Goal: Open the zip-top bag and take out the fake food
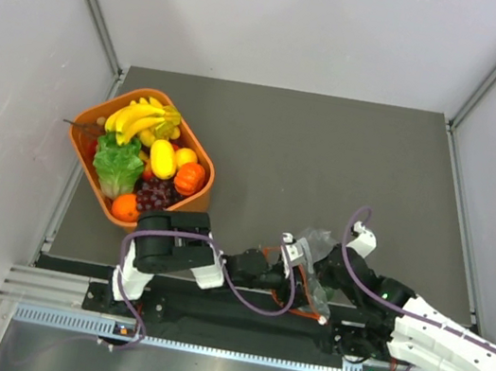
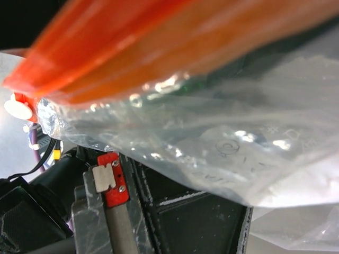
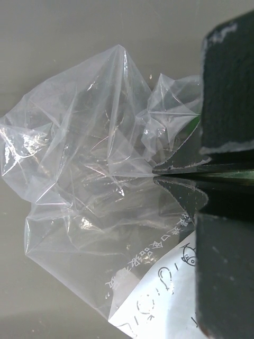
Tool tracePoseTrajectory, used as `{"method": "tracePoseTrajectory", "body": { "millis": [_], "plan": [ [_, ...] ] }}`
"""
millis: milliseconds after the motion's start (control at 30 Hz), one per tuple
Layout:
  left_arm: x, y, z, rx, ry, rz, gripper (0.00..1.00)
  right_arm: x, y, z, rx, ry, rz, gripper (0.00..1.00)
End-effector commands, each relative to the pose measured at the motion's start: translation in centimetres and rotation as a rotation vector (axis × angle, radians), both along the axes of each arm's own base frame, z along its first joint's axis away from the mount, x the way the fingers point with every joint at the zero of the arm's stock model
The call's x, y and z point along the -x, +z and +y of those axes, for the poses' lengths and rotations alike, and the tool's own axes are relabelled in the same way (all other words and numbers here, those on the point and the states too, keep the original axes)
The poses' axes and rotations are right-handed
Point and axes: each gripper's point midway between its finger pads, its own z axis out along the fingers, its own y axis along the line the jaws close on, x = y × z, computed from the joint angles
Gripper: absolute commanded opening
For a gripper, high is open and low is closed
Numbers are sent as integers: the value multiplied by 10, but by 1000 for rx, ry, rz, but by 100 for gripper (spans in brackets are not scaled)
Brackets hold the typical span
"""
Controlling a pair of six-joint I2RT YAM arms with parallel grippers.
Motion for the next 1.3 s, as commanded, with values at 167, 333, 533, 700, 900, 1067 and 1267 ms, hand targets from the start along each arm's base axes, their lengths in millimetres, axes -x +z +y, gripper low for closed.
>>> {"method": "tracePoseTrajectory", "body": {
  "millis": [167, 333, 533, 700, 900, 1067, 1267],
  "plan": [
    [-28, 65, 25, 146, 195, -154, 0, 4, 8, 6, -17, 15, 0, 11],
    [-42, 58, 46, 43, 294, -174, 0, -4, 26, 7, -6, 23, -52, 59],
    [-55, 40, 52, -74, 363, -176, 0, -5, 47, 8, -49, 38, -108, 69],
    [-60, 30, 54, -118, 393, -165, 0, -4, 59, 0, -67, 31, -149, 70],
    [-62, 28, 57, -120, 416, -156, 0, 9, 47, 3, -80, 81, -107, 70],
    [-63, 29, 56, -117, 426, -151, 0, 19, 19, 10, -53, 109, -41, 68],
    [-56, 37, 53, -104, 393, -169, 0, 19, -1, 10, 40, 89, 2, 50]
  ]
}}
